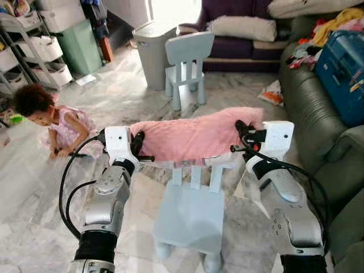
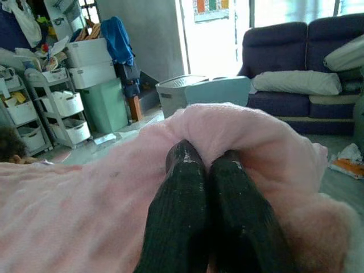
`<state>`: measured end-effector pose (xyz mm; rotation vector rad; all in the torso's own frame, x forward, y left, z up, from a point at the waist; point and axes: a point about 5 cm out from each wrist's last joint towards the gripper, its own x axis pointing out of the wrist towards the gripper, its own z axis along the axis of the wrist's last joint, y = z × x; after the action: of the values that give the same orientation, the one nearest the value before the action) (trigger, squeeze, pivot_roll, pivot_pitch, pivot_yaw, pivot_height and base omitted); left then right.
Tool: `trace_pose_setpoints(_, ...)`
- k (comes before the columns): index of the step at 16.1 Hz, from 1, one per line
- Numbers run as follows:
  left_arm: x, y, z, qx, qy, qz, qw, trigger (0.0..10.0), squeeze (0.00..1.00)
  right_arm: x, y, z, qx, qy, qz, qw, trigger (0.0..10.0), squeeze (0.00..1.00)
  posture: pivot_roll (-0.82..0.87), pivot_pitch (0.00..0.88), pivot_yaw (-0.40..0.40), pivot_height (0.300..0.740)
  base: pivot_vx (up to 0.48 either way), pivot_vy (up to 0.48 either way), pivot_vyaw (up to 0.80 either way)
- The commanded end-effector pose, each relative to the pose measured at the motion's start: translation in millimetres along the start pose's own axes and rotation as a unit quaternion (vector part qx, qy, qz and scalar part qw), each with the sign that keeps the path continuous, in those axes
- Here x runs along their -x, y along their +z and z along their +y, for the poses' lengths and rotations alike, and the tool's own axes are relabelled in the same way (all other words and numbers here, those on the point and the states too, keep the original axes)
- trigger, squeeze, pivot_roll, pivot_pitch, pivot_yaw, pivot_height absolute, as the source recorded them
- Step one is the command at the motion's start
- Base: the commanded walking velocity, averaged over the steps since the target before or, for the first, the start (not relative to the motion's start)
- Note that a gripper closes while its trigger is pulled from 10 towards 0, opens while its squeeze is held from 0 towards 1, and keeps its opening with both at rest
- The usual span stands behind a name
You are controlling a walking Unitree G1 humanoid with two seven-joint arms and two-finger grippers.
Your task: Move the pillow to the sofa
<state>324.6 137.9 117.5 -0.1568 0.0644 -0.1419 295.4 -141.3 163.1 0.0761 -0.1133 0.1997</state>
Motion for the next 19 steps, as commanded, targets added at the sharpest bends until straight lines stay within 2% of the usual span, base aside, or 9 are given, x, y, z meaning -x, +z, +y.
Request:
trace_pose_setpoints(1,-0.1,2.8,0.4,0.002,0.003,-0.007,1.000,10.0,0.00,-1.6,6.4,2.0,-0.004,0.003,-0.009,1.000,10.0,0.00,-0.22,0.000,0.079,0.740,0.000,0.000,0.00)
trace_pose_setpoints(3,0.3,0.7,1.8,0.008,0.008,-0.001,1.000,10.0,0.00,-1.7,4.7,3.0,-0.007,0.004,-0.003,1.000,10.0,0.00,-0.22,0.000,0.079,0.740,0.000,0.000,-0.23)
trace_pose_setpoints(8,0.9,-1.2,0.5,0.013,0.006,0.003,1.000,10.0,0.00,-0.5,5.2,2.7,-0.006,0.005,-0.002,1.000,10.0,0.00,-0.23,0.000,0.077,0.740,0.000,0.000,-0.78)
trace_pose_setpoints(14,1.5,-2.1,-0.6,0.008,-0.003,0.005,1.000,10.0,0.00,-0.3,5.5,2.8,-0.003,0.009,-0.002,1.000,10.0,0.00,-0.23,0.000,0.072,0.740,0.000,0.000,0.00)
trace_pose_setpoints(19,1.2,-3.0,-1.6,0.011,-0.008,0.006,1.000,10.0,0.00,-0.8,3.7,4.0,-0.003,0.011,0.006,1.000,10.0,0.00,-0.23,0.000,0.071,0.740,0.000,0.000,-0.77)
